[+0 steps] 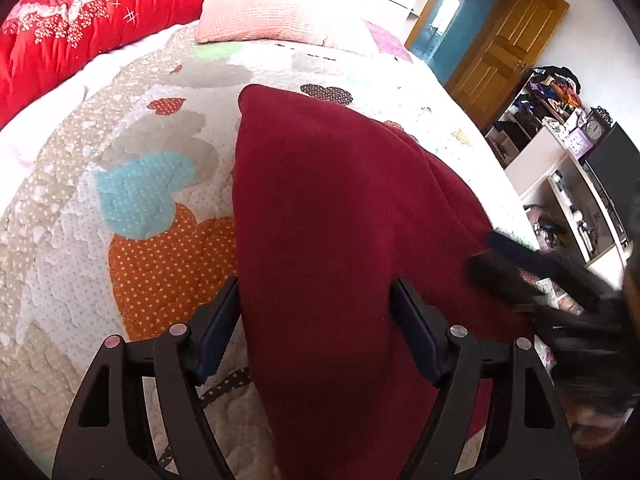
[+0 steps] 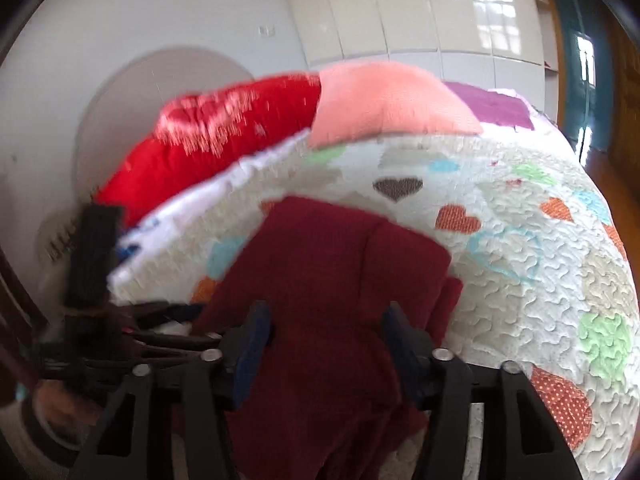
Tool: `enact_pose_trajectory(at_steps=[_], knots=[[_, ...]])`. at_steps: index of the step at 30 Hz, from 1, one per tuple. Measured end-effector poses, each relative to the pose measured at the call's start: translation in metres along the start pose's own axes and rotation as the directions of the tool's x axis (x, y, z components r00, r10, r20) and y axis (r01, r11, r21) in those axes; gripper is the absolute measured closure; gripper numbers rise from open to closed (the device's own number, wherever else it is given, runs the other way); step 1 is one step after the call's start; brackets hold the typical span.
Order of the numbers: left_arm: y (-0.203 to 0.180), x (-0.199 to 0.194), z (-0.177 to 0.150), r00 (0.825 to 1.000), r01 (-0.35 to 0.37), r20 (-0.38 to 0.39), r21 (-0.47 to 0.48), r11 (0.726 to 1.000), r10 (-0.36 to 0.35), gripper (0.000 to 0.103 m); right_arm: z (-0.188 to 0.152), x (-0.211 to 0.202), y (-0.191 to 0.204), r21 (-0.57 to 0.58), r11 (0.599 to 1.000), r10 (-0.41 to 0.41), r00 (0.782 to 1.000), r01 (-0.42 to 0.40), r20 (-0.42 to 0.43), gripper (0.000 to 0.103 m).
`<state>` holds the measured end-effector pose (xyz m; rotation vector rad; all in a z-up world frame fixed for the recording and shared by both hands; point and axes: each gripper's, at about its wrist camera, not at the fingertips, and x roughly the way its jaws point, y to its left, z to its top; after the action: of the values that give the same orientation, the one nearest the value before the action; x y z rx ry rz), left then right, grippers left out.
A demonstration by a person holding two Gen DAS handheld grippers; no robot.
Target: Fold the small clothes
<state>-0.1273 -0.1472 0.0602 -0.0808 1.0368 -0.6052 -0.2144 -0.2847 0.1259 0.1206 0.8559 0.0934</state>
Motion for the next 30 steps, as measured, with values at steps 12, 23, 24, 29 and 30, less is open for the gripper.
enact_pose_trajectory(at_steps=[12, 23, 24, 29, 30], knots=[[-0.018, -0.034, -0.001, 0.979, -0.158, 0.139, 0.037, 0.987, 0.152, 0.027, -0.021, -0.014, -0.019, 0.048, 0.998, -0.049, 0.999, 0.048, 0.016, 0.057], [-0.033, -0.072, -0.015, 0.947, -0.247, 0.229, 0.069, 0.966, 0.226, 0.027, -0.024, -0.062, 0.001, 0.083, 0.991, -0.114, 0.986, 0.104, 0.124, 0.052], [-0.034, -0.076, -0.016, 0.945, -0.246, 0.236, 0.068, 0.967, 0.224, 0.027, -0.024, -0.063, 0.002, 0.085, 0.991, -0.113, 0.986, 0.103, 0.124, 0.052], [-0.039, -0.092, -0.024, 0.935, -0.252, 0.274, 0.069, 0.965, 0.225, 0.027, -0.026, -0.073, 0.009, 0.079, 0.992, -0.112, 0.984, 0.102, 0.136, 0.043], [-0.040, -0.094, -0.025, 0.934, -0.251, 0.278, 0.069, 0.965, 0.223, 0.027, -0.027, -0.075, 0.010, 0.082, 0.992, -0.110, 0.984, 0.099, 0.139, 0.041]])
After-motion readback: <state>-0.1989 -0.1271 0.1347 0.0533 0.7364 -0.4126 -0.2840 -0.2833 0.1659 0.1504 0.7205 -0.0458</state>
